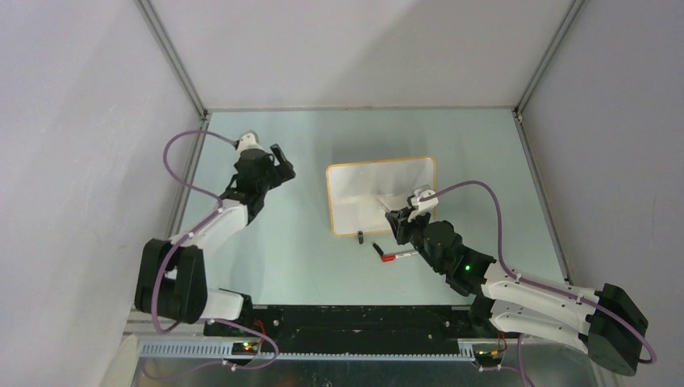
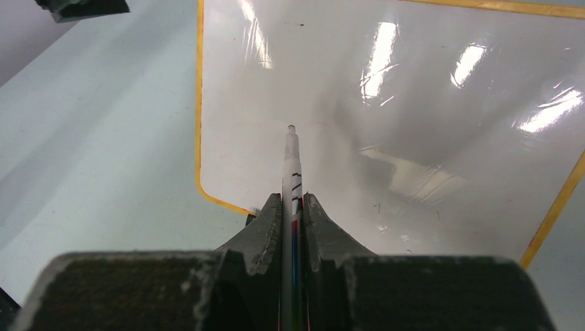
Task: Write a sentence on the whiteboard
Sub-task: Hold the whiteboard at the center of the board.
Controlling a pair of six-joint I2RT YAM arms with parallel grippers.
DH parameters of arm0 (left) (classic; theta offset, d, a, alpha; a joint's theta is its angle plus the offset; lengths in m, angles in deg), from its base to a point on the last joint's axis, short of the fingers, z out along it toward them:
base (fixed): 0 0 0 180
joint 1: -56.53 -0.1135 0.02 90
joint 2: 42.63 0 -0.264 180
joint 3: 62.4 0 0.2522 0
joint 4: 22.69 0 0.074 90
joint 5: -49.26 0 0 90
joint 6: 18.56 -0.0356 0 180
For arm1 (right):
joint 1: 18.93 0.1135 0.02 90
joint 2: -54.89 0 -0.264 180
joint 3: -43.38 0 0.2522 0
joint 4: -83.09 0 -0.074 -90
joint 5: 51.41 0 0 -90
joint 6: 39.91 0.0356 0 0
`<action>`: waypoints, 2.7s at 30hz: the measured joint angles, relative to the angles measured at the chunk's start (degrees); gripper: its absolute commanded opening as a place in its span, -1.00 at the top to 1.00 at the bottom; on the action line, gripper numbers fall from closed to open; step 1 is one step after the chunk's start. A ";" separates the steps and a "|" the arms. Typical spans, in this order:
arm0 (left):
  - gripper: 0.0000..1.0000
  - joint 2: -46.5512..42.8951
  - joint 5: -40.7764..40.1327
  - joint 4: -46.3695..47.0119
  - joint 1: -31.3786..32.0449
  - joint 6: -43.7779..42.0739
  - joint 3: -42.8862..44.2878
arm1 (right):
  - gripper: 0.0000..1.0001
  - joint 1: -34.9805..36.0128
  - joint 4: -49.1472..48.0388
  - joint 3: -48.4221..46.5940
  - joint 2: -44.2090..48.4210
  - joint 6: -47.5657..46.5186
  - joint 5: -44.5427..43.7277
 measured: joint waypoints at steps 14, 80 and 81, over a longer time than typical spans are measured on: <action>-0.47 11.04 -1.07 -1.75 4.39 -3.32 5.38 | 1.00 -0.02 0.02 0.00 -0.02 0.02 0.00; -0.69 5.44 38.42 22.64 2.19 -0.74 -1.81 | 1.00 0.00 0.09 0.00 -0.11 0.00 0.04; -0.68 5.44 39.15 23.37 2.19 -0.39 -1.84 | 1.00 0.00 0.09 0.00 -0.11 0.00 0.04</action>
